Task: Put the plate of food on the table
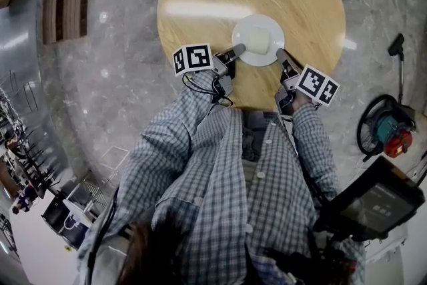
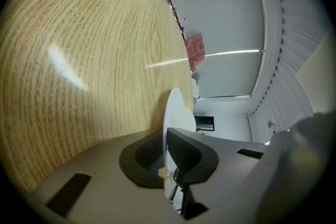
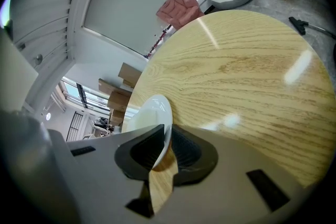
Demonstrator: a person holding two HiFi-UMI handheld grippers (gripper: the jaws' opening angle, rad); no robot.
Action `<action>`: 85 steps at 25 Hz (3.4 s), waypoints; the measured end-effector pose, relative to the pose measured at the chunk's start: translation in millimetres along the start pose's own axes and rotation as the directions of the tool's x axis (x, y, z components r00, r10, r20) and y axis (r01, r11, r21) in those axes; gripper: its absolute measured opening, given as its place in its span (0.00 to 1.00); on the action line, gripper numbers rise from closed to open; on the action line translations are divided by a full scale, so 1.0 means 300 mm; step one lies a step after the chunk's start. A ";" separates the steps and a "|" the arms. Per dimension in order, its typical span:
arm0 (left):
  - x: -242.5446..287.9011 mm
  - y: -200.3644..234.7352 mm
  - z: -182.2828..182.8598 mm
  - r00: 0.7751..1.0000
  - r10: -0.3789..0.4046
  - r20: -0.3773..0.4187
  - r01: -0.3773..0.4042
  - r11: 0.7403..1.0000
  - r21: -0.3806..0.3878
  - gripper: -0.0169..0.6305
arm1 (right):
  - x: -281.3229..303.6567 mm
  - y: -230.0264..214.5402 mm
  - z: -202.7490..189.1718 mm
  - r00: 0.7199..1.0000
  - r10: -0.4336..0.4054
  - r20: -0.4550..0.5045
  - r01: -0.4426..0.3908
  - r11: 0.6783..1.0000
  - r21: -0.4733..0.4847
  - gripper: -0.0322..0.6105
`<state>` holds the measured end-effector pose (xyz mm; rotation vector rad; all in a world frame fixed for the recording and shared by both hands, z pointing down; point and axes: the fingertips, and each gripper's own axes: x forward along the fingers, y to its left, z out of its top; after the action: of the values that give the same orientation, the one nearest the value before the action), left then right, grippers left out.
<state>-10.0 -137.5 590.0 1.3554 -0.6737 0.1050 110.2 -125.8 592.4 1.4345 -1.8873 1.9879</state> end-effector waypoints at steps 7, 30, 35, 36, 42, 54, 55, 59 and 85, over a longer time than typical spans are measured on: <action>0.011 0.009 -0.004 0.996 0.063 -0.062 -0.064 0.998 -0.006 0.06 | 0.008 -0.008 0.001 0.999 -0.042 -0.003 0.042 0.999 -0.023 0.13; 0.038 0.001 -0.024 0.972 0.137 -0.192 -0.119 0.987 0.105 0.08 | 0.028 -0.019 0.038 0.986 -0.164 -0.004 0.162 0.975 -0.152 0.13; 0.038 0.001 -0.048 0.960 0.158 -0.230 -0.123 0.979 0.162 0.10 | 0.032 -0.020 0.050 0.983 -0.186 0.006 0.184 0.966 -0.182 0.13; 0.038 -0.001 -0.054 0.958 0.156 -0.240 -0.117 0.979 0.169 0.11 | 0.032 -0.020 0.052 0.982 -0.188 0.006 0.186 0.965 -0.187 0.13; 0.044 -0.024 -0.082 0.949 0.134 -0.285 -0.078 0.977 0.200 0.18 | 0.033 -0.022 0.069 0.980 -0.198 0.012 0.196 0.958 -0.210 0.13; 0.038 -0.024 -0.159 0.872 0.245 -0.425 -0.059 0.913 0.405 0.22 | 0.036 -0.018 0.093 0.971 -0.238 0.019 0.232 0.925 -0.301 0.13; 0.037 -0.023 -0.166 0.863 0.257 -0.435 -0.055 0.903 0.426 0.22 | 0.036 -0.017 0.095 0.970 -0.243 0.021 0.237 0.920 -0.312 0.13; 0.033 -0.018 -0.189 0.833 0.305 -0.462 -0.038 0.864 0.501 0.22 | 0.034 -0.016 0.099 0.967 -0.253 0.028 0.247 0.908 -0.338 0.13; 0.014 -0.003 -0.186 0.827 0.337 -0.451 -0.001 0.802 0.597 0.21 | 0.059 -0.015 0.113 0.968 -0.246 0.045 0.240 0.863 -0.444 0.13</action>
<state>15.2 -87.5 588.2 1.7330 -0.2775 0.8835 122.1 -161.5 601.1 1.4270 -1.8785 1.3326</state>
